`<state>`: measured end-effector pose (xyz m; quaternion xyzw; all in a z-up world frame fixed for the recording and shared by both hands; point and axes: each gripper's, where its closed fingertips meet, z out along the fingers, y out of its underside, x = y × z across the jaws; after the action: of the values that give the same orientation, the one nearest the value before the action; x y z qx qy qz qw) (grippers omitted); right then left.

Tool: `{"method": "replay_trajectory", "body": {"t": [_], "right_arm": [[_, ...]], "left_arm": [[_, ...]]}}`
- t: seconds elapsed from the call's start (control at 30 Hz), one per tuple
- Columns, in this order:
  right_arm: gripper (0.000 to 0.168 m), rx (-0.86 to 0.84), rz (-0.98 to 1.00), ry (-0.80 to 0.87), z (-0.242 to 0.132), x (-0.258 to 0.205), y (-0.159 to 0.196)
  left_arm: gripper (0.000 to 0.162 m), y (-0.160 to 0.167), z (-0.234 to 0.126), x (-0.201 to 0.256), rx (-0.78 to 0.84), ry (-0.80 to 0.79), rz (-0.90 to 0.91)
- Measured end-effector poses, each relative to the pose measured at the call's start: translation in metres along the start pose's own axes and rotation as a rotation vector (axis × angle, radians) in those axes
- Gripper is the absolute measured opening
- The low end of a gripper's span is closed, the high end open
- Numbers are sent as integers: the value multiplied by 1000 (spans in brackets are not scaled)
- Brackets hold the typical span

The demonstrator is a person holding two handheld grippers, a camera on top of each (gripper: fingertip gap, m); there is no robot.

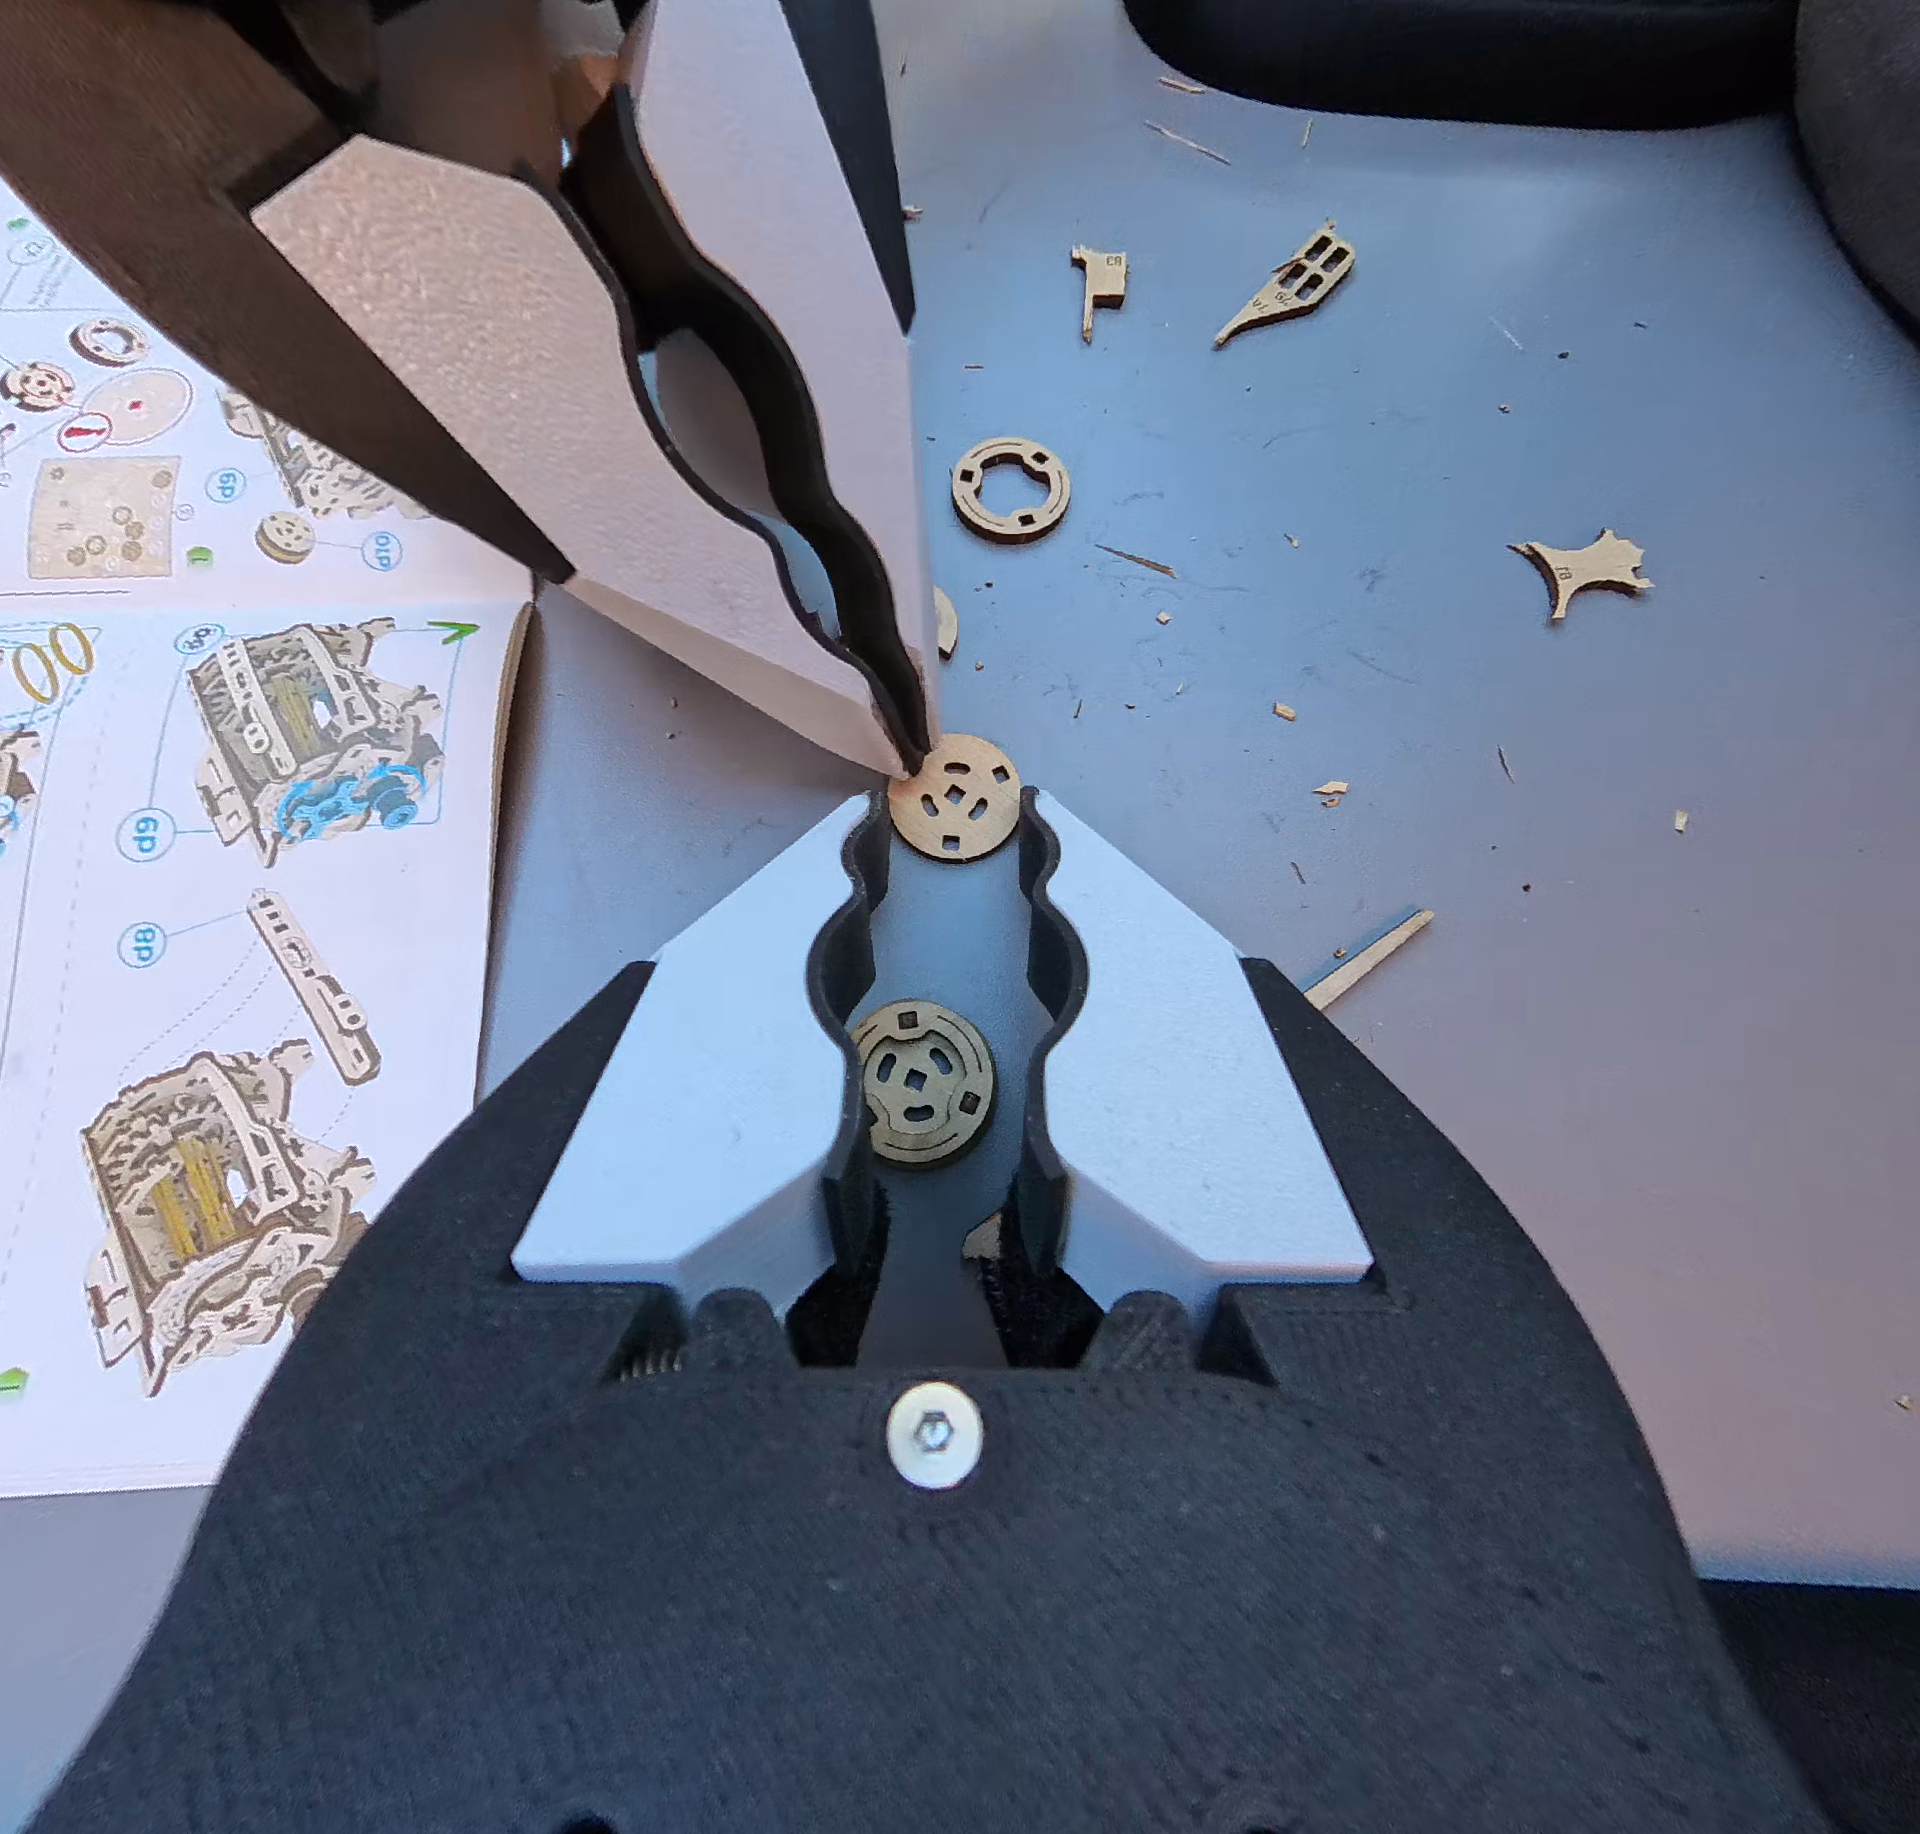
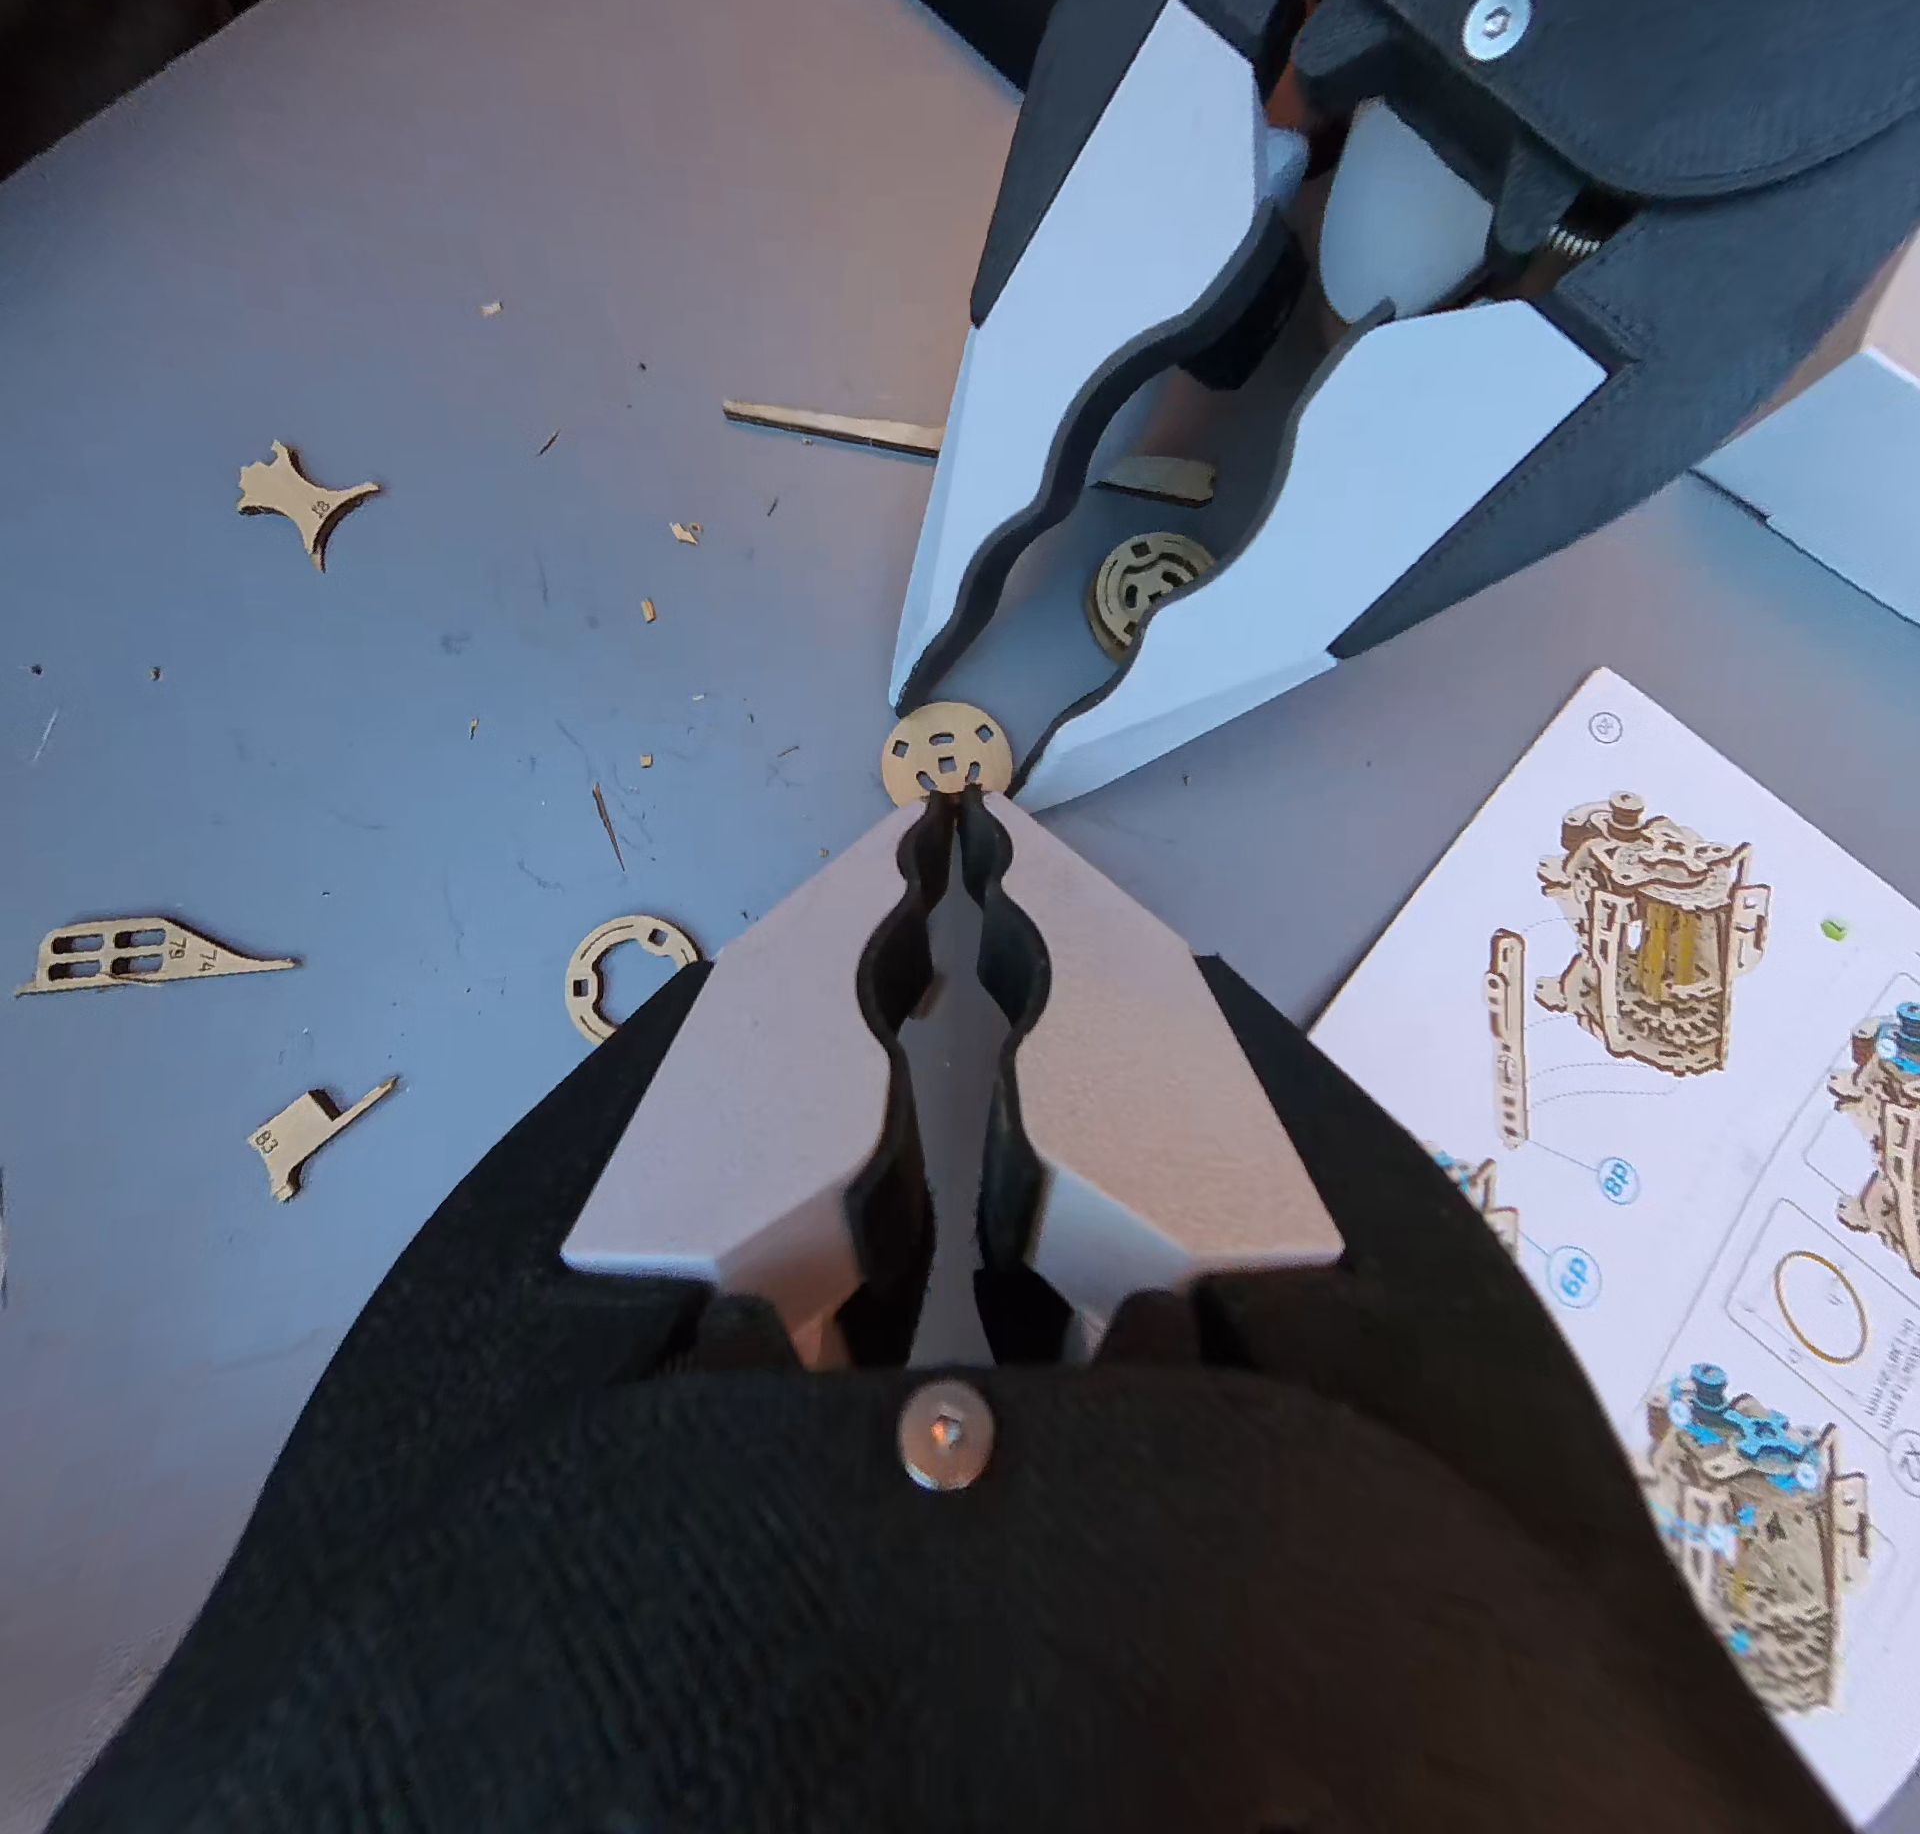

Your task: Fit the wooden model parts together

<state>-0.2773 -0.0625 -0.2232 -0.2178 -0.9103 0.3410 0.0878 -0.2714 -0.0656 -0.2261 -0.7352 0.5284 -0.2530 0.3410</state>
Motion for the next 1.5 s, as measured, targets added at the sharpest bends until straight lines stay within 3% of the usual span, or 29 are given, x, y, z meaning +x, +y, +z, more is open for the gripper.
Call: {"method": "replay_trajectory", "body": {"t": [0.4, 1.17, 1.37, 1.5], "right_arm": [[2, 157, 44, 3, 0, 1, -1], [3, 129, -39, 39, 7, 1, -5], [12, 180, 43, 77, -4, 2, -11], [0, 260, 182, 170, -25, 9, -18]], "left_arm": [[23, 0, 0, 0, 0, 0, 0], [23, 0, 0, 0, 0, 3, -3], [23, -1, 1, -1, 0, -9, -6], [23, -3, 3, -4, 0, -26, -12]]}}
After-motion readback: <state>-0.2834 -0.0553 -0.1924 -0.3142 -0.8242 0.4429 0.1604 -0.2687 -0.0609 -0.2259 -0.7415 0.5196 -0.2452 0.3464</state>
